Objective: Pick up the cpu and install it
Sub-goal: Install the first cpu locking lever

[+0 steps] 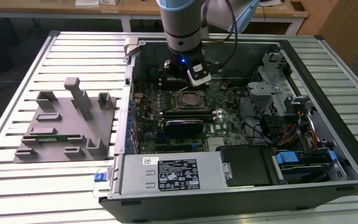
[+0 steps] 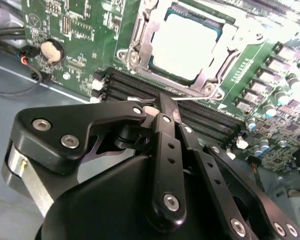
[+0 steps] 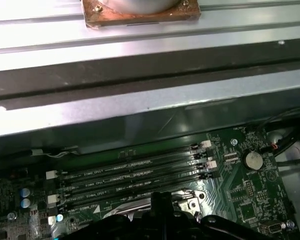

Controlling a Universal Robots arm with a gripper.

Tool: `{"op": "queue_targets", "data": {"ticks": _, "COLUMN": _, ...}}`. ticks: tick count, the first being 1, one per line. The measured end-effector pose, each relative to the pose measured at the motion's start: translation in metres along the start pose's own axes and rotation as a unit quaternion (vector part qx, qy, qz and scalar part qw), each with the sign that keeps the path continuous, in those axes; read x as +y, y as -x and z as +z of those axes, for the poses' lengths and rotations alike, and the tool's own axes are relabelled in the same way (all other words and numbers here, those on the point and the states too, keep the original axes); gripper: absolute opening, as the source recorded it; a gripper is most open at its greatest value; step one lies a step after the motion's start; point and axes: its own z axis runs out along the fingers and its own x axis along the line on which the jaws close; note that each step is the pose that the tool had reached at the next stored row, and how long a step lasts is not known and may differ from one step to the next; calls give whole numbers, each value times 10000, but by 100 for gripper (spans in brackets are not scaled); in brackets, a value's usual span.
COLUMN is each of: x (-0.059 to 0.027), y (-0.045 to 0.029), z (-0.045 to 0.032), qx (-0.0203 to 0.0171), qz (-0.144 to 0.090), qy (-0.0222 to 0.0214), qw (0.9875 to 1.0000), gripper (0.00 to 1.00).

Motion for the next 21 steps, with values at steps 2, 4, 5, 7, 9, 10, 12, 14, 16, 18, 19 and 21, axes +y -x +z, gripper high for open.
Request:
{"op": "queue_targets", "data": {"ticks": 2, "x": 7, "y": -2, "z": 14, "qx": 2, "qz": -9, "qy": -69, "qw": 10000, "gripper": 11}}
{"op": "queue_targets", "data": {"ticks": 4, "x": 20, "y": -7, "z": 37, "qx": 4, "qz": -13, "qy": -104, "qw": 9999, "gripper": 11}}
{"op": "queue_targets", "data": {"ticks": 5, "x": 23, "y": -9, "z": 46, "qx": 6, "qz": -13, "qy": -107, "qw": 9999, "gripper": 11}}
{"op": "queue_targets", "data": {"ticks": 7, "x": 34, "y": -9, "z": 59, "qx": 11, "qz": -13, "qy": -117, "qw": 9999, "gripper": 11}}
{"op": "queue_targets", "data": {"ticks": 9, "x": 47, "y": -8, "z": 71, "qx": 15, "qz": -14, "qy": -133, "qw": 9999, "gripper": 11}}
{"op": "queue_targets", "data": {"ticks": 10, "x": 51, "y": -8, "z": 77, "qx": 15, "qz": -14, "qy": -135, "qw": 9999, "gripper": 11}}
{"op": "queue_targets", "data": {"ticks": 12, "x": 54, "y": -11, "z": 87, "qx": 16, "qz": -14, "qy": -135, "qw": 9999, "gripper": 11}}
{"op": "queue_targets", "data": {"ticks": 14, "x": 60, "y": -12, "z": 98, "qx": 16, "qz": -14, "qy": -137, "qw": 9999, "gripper": 11}}
{"op": "queue_targets", "data": {"ticks": 16, "x": 66, "y": -12, "z": 108, "qx": 17, "qz": -15, "qy": -144, "qw": 9999, "gripper": 11}}
{"op": "queue_targets", "data": {"ticks": 18, "x": 74, "y": -12, "z": 120, "qx": 14, "qz": -18, "qy": -163, "qw": 9999, "gripper": 11}}
{"op": "queue_targets", "data": {"ticks": 19, "x": 78, "y": -12, "z": 126, "qx": 11, "qz": -21, "qy": -180, "qw": 9998, "gripper": 11}}
{"op": "queue_targets", "data": {"ticks": 21, "x": 93, "y": -17, "z": 143, "qx": 1, "qz": -29, "qy": -228, "qw": 9997, "gripper": 11}}
